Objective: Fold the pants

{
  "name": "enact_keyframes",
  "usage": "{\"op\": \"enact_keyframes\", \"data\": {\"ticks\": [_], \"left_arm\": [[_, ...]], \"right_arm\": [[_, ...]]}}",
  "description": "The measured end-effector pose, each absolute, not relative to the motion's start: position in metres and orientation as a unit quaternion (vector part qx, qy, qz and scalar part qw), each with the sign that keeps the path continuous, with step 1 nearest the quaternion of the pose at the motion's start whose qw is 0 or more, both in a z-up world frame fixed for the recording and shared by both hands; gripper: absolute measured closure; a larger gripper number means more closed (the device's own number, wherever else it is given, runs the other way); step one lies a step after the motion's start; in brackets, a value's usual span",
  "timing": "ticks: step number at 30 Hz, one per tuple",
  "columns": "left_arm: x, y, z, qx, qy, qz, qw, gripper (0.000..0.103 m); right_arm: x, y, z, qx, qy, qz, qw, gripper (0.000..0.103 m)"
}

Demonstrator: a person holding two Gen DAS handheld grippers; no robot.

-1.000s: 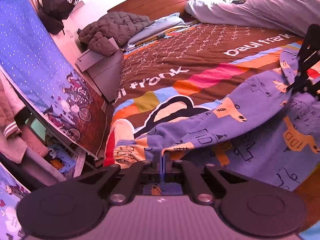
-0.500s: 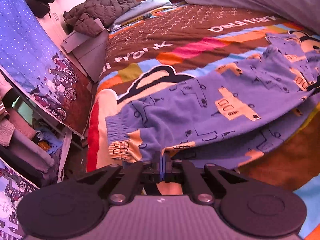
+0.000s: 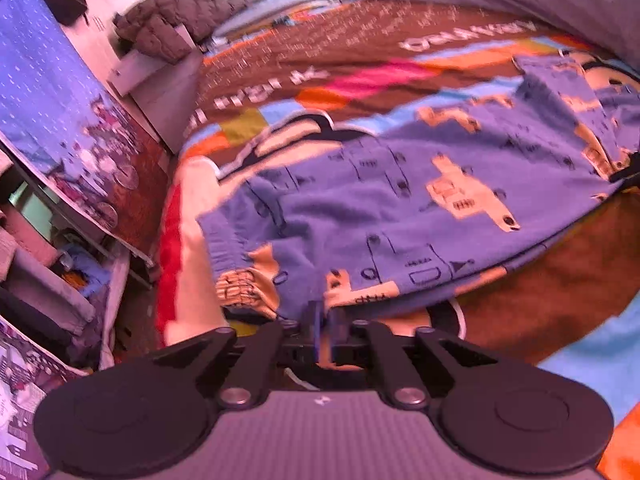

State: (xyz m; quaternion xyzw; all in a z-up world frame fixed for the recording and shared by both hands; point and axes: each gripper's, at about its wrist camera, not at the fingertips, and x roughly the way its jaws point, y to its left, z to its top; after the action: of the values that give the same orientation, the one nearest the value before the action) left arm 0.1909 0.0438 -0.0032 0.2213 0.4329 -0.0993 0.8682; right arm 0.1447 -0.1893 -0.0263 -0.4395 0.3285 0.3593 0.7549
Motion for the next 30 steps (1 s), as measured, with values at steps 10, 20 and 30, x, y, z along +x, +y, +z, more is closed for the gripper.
{"op": "enact_keyframes", "data": {"ticks": [10,20,30], "left_arm": [[0.177,0.021,0.04,0.15,0.413,-0.171,0.882,0.018],[0.207,-0.134,0.025,0.054,0.353,-0.313,0.88,0.014],[0.255,-0.224,-0.035,0.007,0.376,-0.304,0.875,0.043]], "right_arm": [[0.118,-0.244,-0.001,-0.331,0.325,0.284,0.839,0.03],[0.059,-0.367,0.011,-0.178,0.324,0.103,0.923,0.001],[0.02,-0.407,0.011,-0.21,0.274,0.058,0.937,0.001]]}}
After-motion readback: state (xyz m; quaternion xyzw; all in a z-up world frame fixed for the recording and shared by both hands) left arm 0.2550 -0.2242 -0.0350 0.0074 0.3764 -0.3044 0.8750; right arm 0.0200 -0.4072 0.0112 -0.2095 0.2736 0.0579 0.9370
